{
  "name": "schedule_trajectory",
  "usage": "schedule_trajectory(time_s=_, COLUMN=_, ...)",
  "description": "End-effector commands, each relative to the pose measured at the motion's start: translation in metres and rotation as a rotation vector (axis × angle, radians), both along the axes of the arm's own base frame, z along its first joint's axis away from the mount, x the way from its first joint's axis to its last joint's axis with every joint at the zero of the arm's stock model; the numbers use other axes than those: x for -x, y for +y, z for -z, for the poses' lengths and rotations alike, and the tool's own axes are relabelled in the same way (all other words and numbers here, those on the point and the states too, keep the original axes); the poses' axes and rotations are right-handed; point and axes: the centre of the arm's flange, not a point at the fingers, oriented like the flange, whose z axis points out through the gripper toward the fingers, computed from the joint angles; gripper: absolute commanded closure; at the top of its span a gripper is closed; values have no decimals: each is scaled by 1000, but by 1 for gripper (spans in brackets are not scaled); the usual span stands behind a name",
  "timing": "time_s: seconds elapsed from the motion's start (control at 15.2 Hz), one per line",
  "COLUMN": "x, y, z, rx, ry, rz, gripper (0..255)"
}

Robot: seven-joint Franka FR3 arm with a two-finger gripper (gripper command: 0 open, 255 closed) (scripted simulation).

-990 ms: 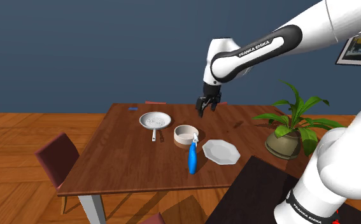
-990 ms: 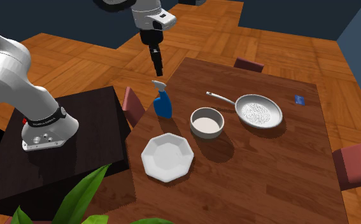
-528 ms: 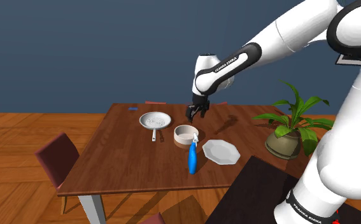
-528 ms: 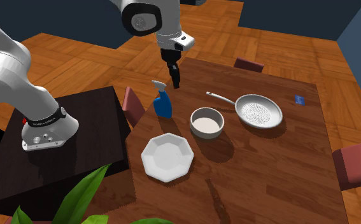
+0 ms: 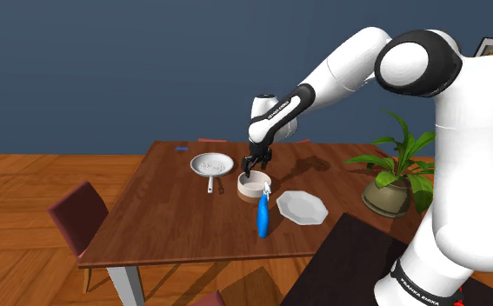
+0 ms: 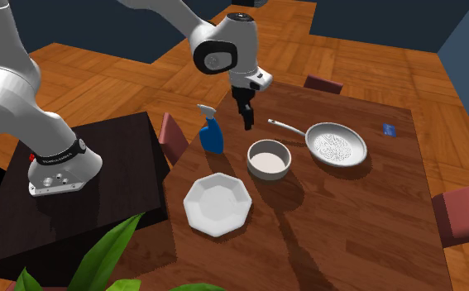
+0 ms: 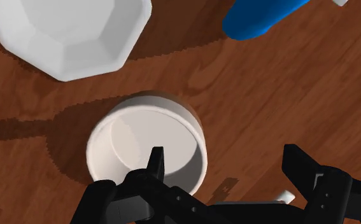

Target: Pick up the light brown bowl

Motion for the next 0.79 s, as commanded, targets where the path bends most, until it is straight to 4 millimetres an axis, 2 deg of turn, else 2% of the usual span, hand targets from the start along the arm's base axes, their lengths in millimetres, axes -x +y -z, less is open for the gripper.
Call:
schedule_trajectory(time_s=0.0, x=-17, y=-5, z=22, rx=1, ry=0, rz=2, gripper=0)
schedule_trajectory(time_s=0.46, x=-75, y=-17, z=92, rx=5, ry=-1, rz=11, gripper=0)
schedule_trajectory(time_s=0.73, x=-76, y=-17, z=110, rx=5, ry=-1, rz=11, gripper=0)
